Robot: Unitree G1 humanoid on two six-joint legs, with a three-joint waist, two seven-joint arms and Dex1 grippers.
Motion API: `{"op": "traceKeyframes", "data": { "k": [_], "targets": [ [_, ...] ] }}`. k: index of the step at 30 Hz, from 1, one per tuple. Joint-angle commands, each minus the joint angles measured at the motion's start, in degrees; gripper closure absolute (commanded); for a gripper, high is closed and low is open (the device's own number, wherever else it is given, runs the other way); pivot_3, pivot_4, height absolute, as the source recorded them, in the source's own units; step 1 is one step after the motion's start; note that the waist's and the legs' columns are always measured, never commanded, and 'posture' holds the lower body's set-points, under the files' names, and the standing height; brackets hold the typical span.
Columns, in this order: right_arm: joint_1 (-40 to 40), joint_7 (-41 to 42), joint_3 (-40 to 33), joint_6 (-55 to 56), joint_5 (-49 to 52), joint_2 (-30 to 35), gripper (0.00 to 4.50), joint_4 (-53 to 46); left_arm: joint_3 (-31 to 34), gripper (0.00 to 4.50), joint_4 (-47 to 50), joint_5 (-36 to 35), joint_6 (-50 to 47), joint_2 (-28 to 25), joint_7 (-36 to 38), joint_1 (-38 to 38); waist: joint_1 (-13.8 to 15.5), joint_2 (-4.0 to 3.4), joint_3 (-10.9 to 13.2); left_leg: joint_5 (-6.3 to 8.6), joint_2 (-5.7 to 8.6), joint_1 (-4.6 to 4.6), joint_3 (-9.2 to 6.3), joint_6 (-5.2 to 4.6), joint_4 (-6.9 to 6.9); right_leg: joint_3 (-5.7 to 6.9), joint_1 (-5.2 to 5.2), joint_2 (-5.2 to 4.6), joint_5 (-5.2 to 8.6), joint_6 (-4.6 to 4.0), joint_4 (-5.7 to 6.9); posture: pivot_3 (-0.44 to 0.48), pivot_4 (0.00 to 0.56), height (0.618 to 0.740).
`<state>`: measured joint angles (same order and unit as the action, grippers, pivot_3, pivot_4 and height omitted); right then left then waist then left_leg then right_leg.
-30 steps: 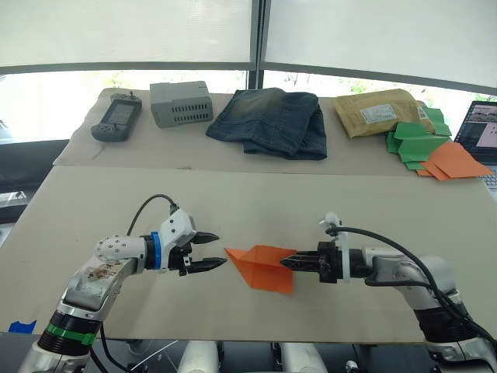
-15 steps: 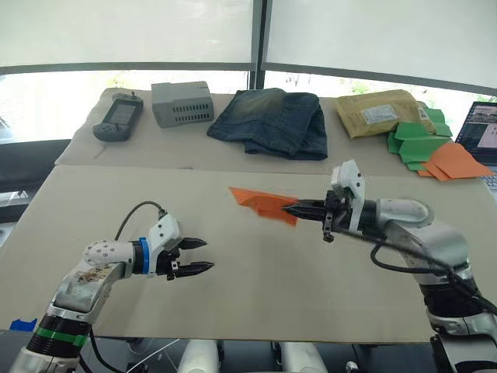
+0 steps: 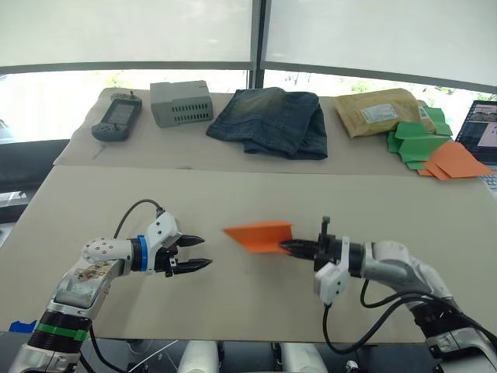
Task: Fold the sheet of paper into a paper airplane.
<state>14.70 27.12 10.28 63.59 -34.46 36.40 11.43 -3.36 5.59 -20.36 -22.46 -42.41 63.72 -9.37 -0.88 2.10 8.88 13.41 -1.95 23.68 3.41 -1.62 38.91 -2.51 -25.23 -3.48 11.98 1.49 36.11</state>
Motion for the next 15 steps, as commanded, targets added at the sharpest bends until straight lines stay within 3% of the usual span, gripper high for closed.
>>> {"op": "traceKeyframes", "data": {
  "k": [1, 5, 6, 15],
  "targets": [
    [-0.21, -8.33, 0.34, 4.95, -6.65, -0.01, 4.45, 3.78, -0.11, 1.31, 0.0, 0.11, 0.84, -0.2, 0.82, -1.51, -0.31, 0.02, 0.01, -0.04, -0.02, -0.07, 0.03, 0.06, 0.0, -0.01, 0.02, 0.0, 0.02, -0.01, 0.0, 0.0, 0.15, 0.722],
    [1.14, -12.29, 1.82, 6.68, -8.05, 1.92, 4.45, 7.36, -0.74, 1.31, -1.05, 0.17, 0.82, -0.05, 1.55, -2.84, -0.32, 0.12, 0.06, -0.14, -0.05, -0.67, 0.06, 0.09, 0.0, -0.06, 0.49, 0.04, 0.19, -0.24, 0.03, 0.0, 0.15, 0.722],
    [1.57, -12.48, 2.24, 7.18, -7.25, 2.69, 3.87, 8.17, -0.82, 1.31, -1.24, 0.16, 0.81, 0.08, 1.59, -3.09, -0.31, 0.12, 0.06, -0.14, -0.05, -0.84, 0.05, 0.09, 0.0, -0.06, 0.67, 0.03, 0.19, -0.25, 0.03, 0.0, 0.15, 0.722],
    [2.75, -9.04, 1.94, 5.49, 4.27, 13.98, 0.76, 5.35, -2.0, 1.31, 0.41, -1.96, -0.88, 0.77, 3.43, -2.44, -0.14, 0.14, 0.08, -0.13, -0.08, -0.95, 0.07, 0.06, -0.05, -0.2, 0.83, -0.03, 0.24, -0.22, -0.02, 0.0, 0.15, 0.722]
  ]
}}
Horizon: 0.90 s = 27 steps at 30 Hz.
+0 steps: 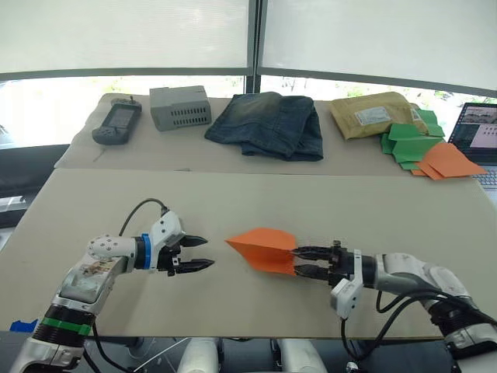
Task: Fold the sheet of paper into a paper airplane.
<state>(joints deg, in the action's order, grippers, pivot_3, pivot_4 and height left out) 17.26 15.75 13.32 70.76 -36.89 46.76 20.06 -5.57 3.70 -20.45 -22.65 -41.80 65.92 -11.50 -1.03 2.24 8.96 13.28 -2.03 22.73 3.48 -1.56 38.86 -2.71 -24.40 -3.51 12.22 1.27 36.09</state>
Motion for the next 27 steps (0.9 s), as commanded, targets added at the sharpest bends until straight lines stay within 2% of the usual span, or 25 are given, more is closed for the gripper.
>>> {"op": "traceKeyframes", "data": {
  "k": [1, 5, 9, 12, 14, 17, 21, 27],
  "targets": [
    [-0.22, 4.49, -0.16, -3.3, 9.43, 5.25, 0.53, -3.88, 0.15, 1.31, 2.92, -2.41, -0.94, 0.17, 1.82, -0.09, 0.01, 0.0, 0.0, 0.0, 0.0, 0.01, 0.0, 0.0, -0.04, -0.02, -0.02, 0.01, 0.01, 0.01, 0.01, 0.0, 0.15, 0.722],
    [-1.52, 10.71, 0.17, -10.79, 23.23, 9.76, 0.53, -7.92, 0.63, 1.31, 5.49, -4.62, -2.17, 0.22, 3.07, 0.91, 0.03, 0.02, 0.01, 0.02, -0.05, -0.01, -0.04, -0.03, -0.08, -0.01, 0.03, 0.04, 0.06, 0.0, -0.01, 0.0, 0.15, 0.722],
    [1.6, 18.48, 0.13, -22.74, 36.41, 8.97, 1.78, -13.22, 0.82, 1.31, 6.22, -5.04, -2.77, 0.24, 2.49, 1.0, -0.3, 0.04, 0.03, 0.02, -0.13, -0.07, -0.13, -0.03, -0.04, -0.06, 0.05, 0.04, 0.04, 0.01, 0.02, 0.0, 0.15, 0.722],
    [5.51, 25.0, 2.52, -35.23, 42.44, 5.33, 2.8, -17.88, 0.77, 1.31, 6.33, -5.07, -2.87, 0.33, 1.89, 1.01, -0.5, 0.09, 0.06, 0.02, -0.17, -0.22, -0.2, -0.03, -0.02, -0.15, 0.12, 0.08, -0.02, 0.02, 0.04, 0.0, 0.15, 0.722],
    [7.44, 28.39, 3.94, -43.35, 43.74, 2.64, 3.6, -19.68, 0.77, 1.31, 6.42, -5.03, -2.91, 0.39, 1.6, 1.07, -0.44, 0.09, 0.06, 0.02, -0.24, -0.3, -0.19, -0.03, -0.01, -0.14, 0.16, 0.13, -0.04, 0.01, 0.05, 0.0, 0.15, 0.722],
    [11.47, 31.51, 6.14, -57.85, 44.75, -2.93, 4.47, -20.97, 1.23, 1.31, 6.59, -4.98, -3.18, 0.29, 0.82, 1.36, -0.04, 0.08, 0.06, 0.02, -0.28, -0.26, -0.17, -0.03, -0.03, -0.09, 0.1, 0.15, -0.03, -0.01, 0.05, 0.0, 0.15, 0.722],
    [14.94, 35.27, 8.7, -68.02, 44.4, -9.82, 4.47, -20.67, 2.22, 1.31, 6.7, -4.35, -2.84, 0.26, -1.16, 2.29, 0.2, 0.07, 0.05, 0.02, -0.28, 0.11, -0.12, -0.03, -0.03, -0.06, -0.25, 0.13, -0.09, -0.06, 0.04, 0.0, 0.15, 0.722],
    [17.19, 38.34, 11.86, -75.13, 41.07, -16.74, 4.47, -19.48, 3.61, 1.31, 5.92, -3.62, -1.48, 1.47, -4.69, 2.56, 0.42, 0.07, 0.05, 0.02, -0.22, 0.76, -0.02, -0.03, -0.03, 0.19, -0.79, 0.13, -0.49, -0.11, 0.05, 0.0, 0.15, 0.722]
  ]
}}
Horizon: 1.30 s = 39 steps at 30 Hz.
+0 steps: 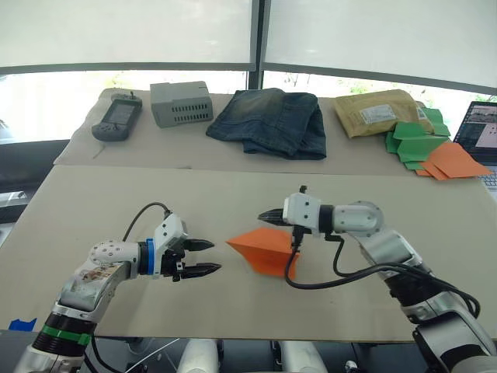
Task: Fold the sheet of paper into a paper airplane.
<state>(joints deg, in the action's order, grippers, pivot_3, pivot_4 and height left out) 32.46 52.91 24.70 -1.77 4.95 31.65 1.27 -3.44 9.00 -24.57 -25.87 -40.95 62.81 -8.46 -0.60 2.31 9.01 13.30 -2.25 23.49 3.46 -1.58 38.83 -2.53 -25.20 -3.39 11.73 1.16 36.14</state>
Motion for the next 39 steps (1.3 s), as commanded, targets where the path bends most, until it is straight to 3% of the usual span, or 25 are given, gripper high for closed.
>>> {"op": "traceKeyframes", "data": {
  "k": [1, 10, 18, 32, 39],
  "targets": [
    [2.28, 1.53, 0.73, -3.19, -1.03, -2.43, 4.47, -0.64, 1.49, 1.31, 0.35, 0.73, 1.98, 0.78, -1.98, -0.56, -0.04, 0.0, 0.0, 0.0, 0.03, 0.03, 0.0, 0.0, 0.0, 0.0, -0.02, 0.0, 0.0, 0.0, 0.0, 0.0, 0.15, 0.722],
    [-0.37, 6.65, 3.45, -13.41, -1.12, -3.69, 4.47, -7.23, 1.07, 1.31, -0.43, 1.54, 2.79, 0.88, -2.24, -0.72, -0.06, -0.01, 0.0, 0.0, 0.13, 0.0, -0.01, 0.01, 0.04, 0.08, 0.03, -0.02, -0.01, 0.01, 0.01, 0.0, 0.15, 0.722],
    [-5.17, 4.64, 2.74, -20.54, -0.64, -4.6, 4.47, -14.81, 0.06, 1.31, -1.34, 1.76, 2.72, 0.89, -0.6, -1.92, -0.15, 0.0, 0.0, -0.01, 0.12, -0.04, 0.0, 0.02, 0.05, 0.1, 0.03, -0.02, 0.03, 0.08, 0.02, 0.0, 0.15, 0.722],
    [-7.98, -0.46, -7.02, -33.58, 4.69, -3.47, 4.47, -26.65, -4.03, 1.31, -6.72, 2.85, 3.84, 4.34, 2.96, -8.83, 0.06, 0.0, 0.0, -0.03, 0.19, 0.04, -0.02, 0.05, 0.06, 0.1, 0.03, -0.02, 0.05, 0.12, 0.02, 0.0, 0.15, 0.722],
    [-12.75, 3.11, -15.54, -44.65, 16.58, 4.21, 4.47, -37.81, -4.13, 1.31, -9.24, 2.92, 4.03, 4.41, 5.17, -11.01, 0.18, 0.0, 0.0, -0.03, 0.19, 0.02, -0.07, 0.05, 0.06, 0.1, 0.05, -0.02, 0.08, 0.19, 0.01, 0.0, 0.15, 0.722]
  ]
}}
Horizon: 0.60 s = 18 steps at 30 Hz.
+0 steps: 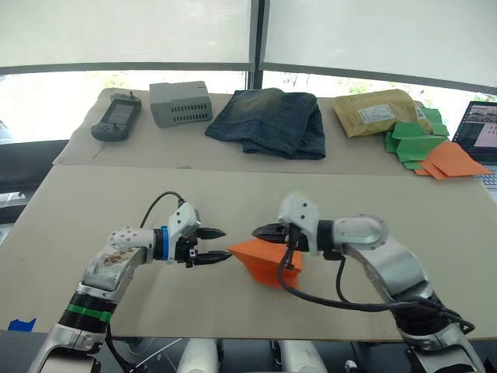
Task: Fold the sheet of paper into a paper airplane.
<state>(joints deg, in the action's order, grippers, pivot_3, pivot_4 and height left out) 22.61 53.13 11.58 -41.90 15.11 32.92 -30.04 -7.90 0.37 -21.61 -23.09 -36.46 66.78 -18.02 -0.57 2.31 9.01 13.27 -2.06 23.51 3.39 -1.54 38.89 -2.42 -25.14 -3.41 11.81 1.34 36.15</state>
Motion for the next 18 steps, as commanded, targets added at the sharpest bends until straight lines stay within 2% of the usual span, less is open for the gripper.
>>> {"op": "traceKeyframes", "data": {
  "k": [1, 4, 7, 12, 18],
  "targets": [
    [-4.11, 3.18, -2.73, -5.98, 8.11, 3.91, 4.47, -7.86, 0.21, 1.31, -1.06, 0.13, 1.41, 0.01, 1.36, -1.77, 0.22, 0.0, 0.0, 0.0, 0.0, 0.01, -0.05, 0.0, -0.01, 0.02, 0.01, 0.01, 0.02, -0.01, -0.02, 0.0, 0.15, 0.722],
    [-7.5, 2.89, -0.92, -6.78, 8.89, 6.99, 4.47, -10.07, -0.14, 1.31, -1.97, 0.35, 1.54, 0.31, 1.91, -2.81, 0.2, 0.01, 0.0, 0.01, 0.01, 0.04, -0.05, -0.02, -0.04, 0.02, 0.0, 0.01, 0.05, -0.02, -0.04, 0.0, 0.15, 0.722],
    [-9.95, -0.32, 2.52, -4.17, 5.03, 7.61, 4.47, -8.51, -0.22, 1.31, -2.22, 0.15, 0.62, 0.7, 2.27, -4.17, 0.05, 0.02, 0.0, 0.01, 0.01, 0.03, -0.03, -0.02, 0.03, 0.0, 0.01, -0.01, 0.18, 0.23, -0.04, 0.0, 0.15, 0.722],
    [-13.5, -6.85, 6.0, 2.91, -2.64, 6.85, 4.47, -4.22, 0.15, 1.31, -2.06, -0.45, -0.64, 0.69, 2.93, -5.31, 0.03, 0.02, 0.0, 0.0, 0.03, 0.01, -0.01, -0.01, 0.12, -0.02, 0.02, -0.02, 0.23, 0.1, -0.02, 0.0, 0.15, 0.722],
    [-15.87, -10.75, 10.14, 13.5, -12.22, 7.21, 4.47, -0.53, 1.23, 1.31, -3.21, -1.6, -2.55, 1.73, 2.48, -8.1, 0.3, 0.03, 0.0, -0.01, 0.07, 0.07, -0.02, -0.01, 0.12, -0.03, 0.02, -0.02, 0.13, 0.33, -0.04, 0.0, 0.15, 0.722]
  ]
}}
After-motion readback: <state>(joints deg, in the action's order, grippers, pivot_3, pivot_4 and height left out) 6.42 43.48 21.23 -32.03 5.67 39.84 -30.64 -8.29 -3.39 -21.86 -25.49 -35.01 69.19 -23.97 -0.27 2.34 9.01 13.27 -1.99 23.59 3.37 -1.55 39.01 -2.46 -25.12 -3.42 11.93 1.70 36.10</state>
